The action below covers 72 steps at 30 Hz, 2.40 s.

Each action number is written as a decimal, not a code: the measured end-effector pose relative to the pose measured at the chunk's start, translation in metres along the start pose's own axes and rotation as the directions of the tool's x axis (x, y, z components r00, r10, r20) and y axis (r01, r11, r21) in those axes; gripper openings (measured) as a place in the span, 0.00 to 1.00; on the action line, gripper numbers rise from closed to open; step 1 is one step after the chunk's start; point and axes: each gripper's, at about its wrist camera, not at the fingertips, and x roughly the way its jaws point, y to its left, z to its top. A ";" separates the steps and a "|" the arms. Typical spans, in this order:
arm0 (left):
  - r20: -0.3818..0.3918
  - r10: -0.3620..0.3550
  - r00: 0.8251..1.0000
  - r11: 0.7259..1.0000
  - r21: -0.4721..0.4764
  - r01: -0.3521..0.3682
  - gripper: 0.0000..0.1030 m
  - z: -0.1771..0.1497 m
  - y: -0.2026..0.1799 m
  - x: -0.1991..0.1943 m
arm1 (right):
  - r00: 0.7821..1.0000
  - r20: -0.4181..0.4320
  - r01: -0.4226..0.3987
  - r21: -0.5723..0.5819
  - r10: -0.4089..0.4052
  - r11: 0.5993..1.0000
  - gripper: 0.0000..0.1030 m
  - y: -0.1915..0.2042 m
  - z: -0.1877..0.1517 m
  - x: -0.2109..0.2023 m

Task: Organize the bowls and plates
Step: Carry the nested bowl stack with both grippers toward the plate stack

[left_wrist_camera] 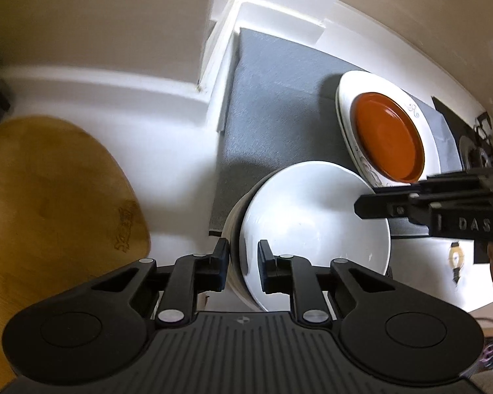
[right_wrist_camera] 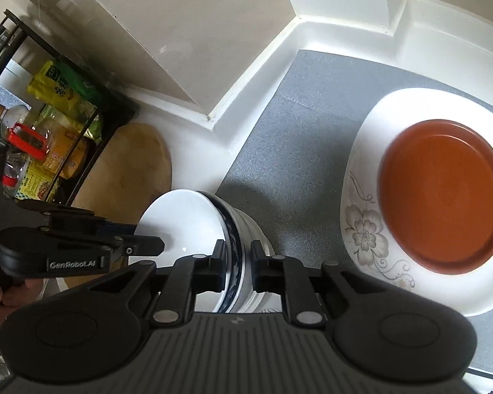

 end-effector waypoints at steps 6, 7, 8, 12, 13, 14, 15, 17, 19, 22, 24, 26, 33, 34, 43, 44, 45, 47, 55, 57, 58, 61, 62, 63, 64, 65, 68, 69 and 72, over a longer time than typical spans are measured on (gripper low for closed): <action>0.008 0.002 1.000 1.000 0.009 -0.002 0.21 0.001 -0.002 0.000 | 0.997 -0.005 -0.078 0.125 0.079 0.989 0.13 -0.025 -0.002 0.010; 0.011 0.000 1.000 1.000 0.011 0.000 0.21 0.002 -0.002 0.000 | 0.995 -0.001 -0.101 0.170 0.102 0.980 0.13 -0.032 -0.002 0.011; 0.014 0.001 1.000 1.000 0.015 -0.001 0.21 0.001 -0.003 0.000 | 0.993 0.004 -0.118 0.196 0.119 0.973 0.14 -0.037 -0.004 0.013; -0.003 -0.016 1.000 1.000 -0.001 0.016 0.21 0.000 0.000 0.001 | 0.992 0.019 -0.127 0.208 0.126 0.970 0.18 -0.037 -0.010 0.012; -0.018 -0.023 1.000 1.000 -0.016 0.022 0.26 0.000 0.003 0.004 | 0.993 0.023 -0.117 0.200 0.114 0.973 0.19 -0.034 -0.011 0.010; -0.031 -0.025 0.999 0.999 -0.028 0.024 0.30 0.000 0.005 0.007 | 0.995 0.027 -0.101 0.188 0.098 0.977 0.30 -0.029 -0.012 0.008; -0.039 -0.024 0.999 0.999 -0.034 0.023 0.36 -0.001 0.007 0.010 | 0.995 0.031 -0.094 0.174 0.090 0.980 0.37 -0.025 -0.011 0.008; -0.044 -0.037 0.998 0.998 -0.042 0.035 0.41 -0.004 0.010 0.017 | 0.995 0.045 -0.090 0.145 0.084 0.985 0.53 -0.022 -0.014 0.005; -0.062 -0.085 0.994 0.993 -0.081 0.080 0.43 -0.006 0.016 0.026 | 0.996 0.044 -0.082 0.176 0.076 0.981 0.55 -0.029 -0.018 0.008; -0.090 -0.168 0.982 0.974 -0.166 0.152 0.54 -0.008 0.028 0.041 | 0.995 0.028 -0.104 0.267 0.100 0.958 0.59 -0.046 -0.030 0.018; -0.089 -0.181 0.980 0.970 -0.180 0.163 0.70 -0.009 0.031 0.049 | 0.993 0.014 -0.117 0.334 0.119 0.935 0.81 -0.059 -0.041 0.028; -0.083 -0.164 0.983 0.973 -0.179 0.147 0.81 -0.011 0.031 0.054 | 0.985 0.024 -0.164 0.398 0.168 0.902 0.86 -0.071 -0.053 0.038; -0.058 -0.232 0.971 0.955 -0.205 0.215 0.69 -0.016 0.033 0.057 | 0.964 0.086 -0.261 0.463 0.251 0.847 0.86 -0.072 -0.067 0.054; -0.056 -0.232 0.971 0.955 -0.203 0.216 0.69 -0.016 0.031 0.056 | 0.961 0.087 -0.272 0.460 0.262 0.845 0.85 -0.069 -0.067 0.056; -0.058 -0.215 0.975 0.963 -0.176 0.202 0.50 -0.022 0.030 0.039 | 0.984 0.039 -0.179 0.325 0.176 0.929 0.51 -0.040 -0.057 0.054; -0.059 -0.205 0.977 0.968 -0.157 0.194 0.50 -0.022 0.027 0.037 | 0.986 0.032 -0.168 0.304 0.167 0.938 0.49 -0.037 -0.057 0.052; -0.054 -0.198 0.979 0.972 -0.140 0.189 0.50 -0.023 0.025 0.035 | 0.987 0.028 -0.162 0.293 0.161 0.942 0.48 -0.035 -0.056 0.052; -0.055 -0.191 0.980 0.974 -0.137 0.182 0.50 -0.024 0.023 0.034 | 0.987 0.033 -0.163 0.304 0.160 0.939 0.45 -0.034 -0.056 0.050; -0.064 -0.188 0.980 0.973 -0.151 0.177 0.47 -0.022 0.024 0.036 | 0.985 0.054 -0.175 0.305 0.166 0.936 0.40 -0.041 -0.057 0.039; -0.064 -0.181 0.981 0.975 -0.143 0.170 0.47 -0.020 0.022 0.036 | 0.985 0.059 -0.174 0.311 0.164 0.934 0.40 -0.044 -0.057 0.038; -0.064 -0.179 0.982 0.976 -0.140 0.169 0.49 -0.020 0.022 0.037 | 0.984 0.068 -0.177 0.317 0.164 0.932 0.41 -0.045 -0.058 0.038; -0.062 -0.206 0.977 0.966 -0.172 0.193 0.49 -0.021 0.028 0.040 | 0.978 0.087 -0.209 0.317 0.191 0.925 0.48 -0.052 -0.061 0.039; -0.062 -0.225 0.972 0.958 -0.195 0.209 0.50 -0.021 0.032 0.043 | 0.976 0.089 -0.218 0.343 0.199 0.914 0.52 -0.057 -0.062 0.043; -0.063 -0.246 0.967 0.949 -0.221 0.227 0.53 -0.022 0.036 0.046 | 0.973 0.092 -0.231 0.373 0.212 0.899 0.53 -0.062 -0.064 0.046; -0.065 -0.270 0.961 0.936 -0.253 0.246 0.58 -0.023 0.042 0.050 | 0.969 0.102 -0.247 0.394 0.225 0.885 0.57 -0.066 -0.067 0.050; -0.067 -0.292 0.954 0.922 -0.286 0.262 0.60 -0.025 0.046 0.055 | 0.966 0.109 -0.259 0.409 0.235 0.875 0.62 -0.070 -0.070 0.054; -0.036 -0.315 0.949 0.907 -0.305 0.290 0.62 -0.030 0.050 0.059 | 0.962 0.128 -0.274 0.426 0.242 0.862 0.62 -0.074 -0.075 0.058; -0.034 -0.313 0.949 0.908 -0.305 0.288 0.60 -0.030 0.049 0.057 | 0.964 0.124 -0.265 0.417 0.234 0.870 0.61 -0.073 -0.074 0.056; -0.041 -0.287 0.957 0.923 -0.281 0.265 0.54 -0.030 0.046 0.050 | 0.967 0.133 -0.252 0.396 0.217 0.883 0.52 -0.068 -0.073 0.046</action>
